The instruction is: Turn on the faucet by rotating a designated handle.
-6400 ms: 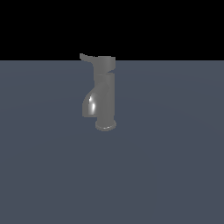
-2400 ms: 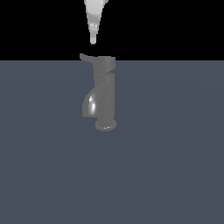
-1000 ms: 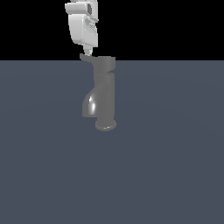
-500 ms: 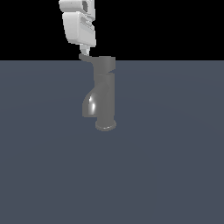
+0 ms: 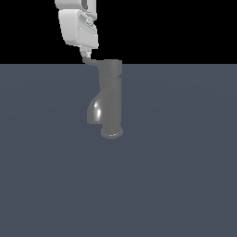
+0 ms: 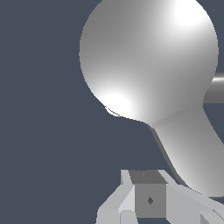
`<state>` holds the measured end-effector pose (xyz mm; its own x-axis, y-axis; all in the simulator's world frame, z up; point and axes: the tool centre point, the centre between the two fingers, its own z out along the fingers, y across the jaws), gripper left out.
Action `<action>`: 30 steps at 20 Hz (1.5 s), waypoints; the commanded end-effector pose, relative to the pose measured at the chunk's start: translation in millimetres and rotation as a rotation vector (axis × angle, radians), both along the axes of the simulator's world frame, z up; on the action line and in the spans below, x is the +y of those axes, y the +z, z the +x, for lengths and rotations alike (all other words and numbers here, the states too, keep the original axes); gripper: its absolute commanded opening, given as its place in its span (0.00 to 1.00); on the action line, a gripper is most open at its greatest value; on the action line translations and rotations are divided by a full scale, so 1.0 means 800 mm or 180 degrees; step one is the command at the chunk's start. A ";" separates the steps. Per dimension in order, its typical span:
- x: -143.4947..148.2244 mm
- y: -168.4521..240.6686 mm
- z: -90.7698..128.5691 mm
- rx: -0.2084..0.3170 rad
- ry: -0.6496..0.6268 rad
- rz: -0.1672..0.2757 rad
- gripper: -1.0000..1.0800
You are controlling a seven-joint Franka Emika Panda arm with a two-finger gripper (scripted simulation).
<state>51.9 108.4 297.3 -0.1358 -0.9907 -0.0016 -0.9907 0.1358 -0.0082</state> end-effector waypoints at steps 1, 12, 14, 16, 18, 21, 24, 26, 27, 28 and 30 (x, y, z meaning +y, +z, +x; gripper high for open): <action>0.007 0.000 -0.013 0.0027 0.0016 -0.0001 0.00; -0.003 0.000 -0.034 0.0012 0.0016 -0.0006 0.00; -0.005 0.000 -0.040 0.0013 0.0016 -0.0006 0.00; -0.007 0.000 -0.046 0.0015 0.0016 -0.0005 0.00; -0.010 0.000 -0.052 0.0016 0.0016 -0.0005 0.00; -0.013 0.000 -0.062 0.0018 0.0016 -0.0004 0.00; -0.016 0.000 -0.071 0.0021 0.0016 -0.0003 0.00; -0.018 0.000 -0.077 0.0022 0.0016 -0.0003 0.00; -0.019 0.000 -0.080 0.0024 0.0016 -0.0002 0.00; -0.020 0.000 -0.083 0.0024 0.0016 -0.0002 0.00; -0.022 0.000 -0.089 0.0025 0.0016 -0.0002 0.00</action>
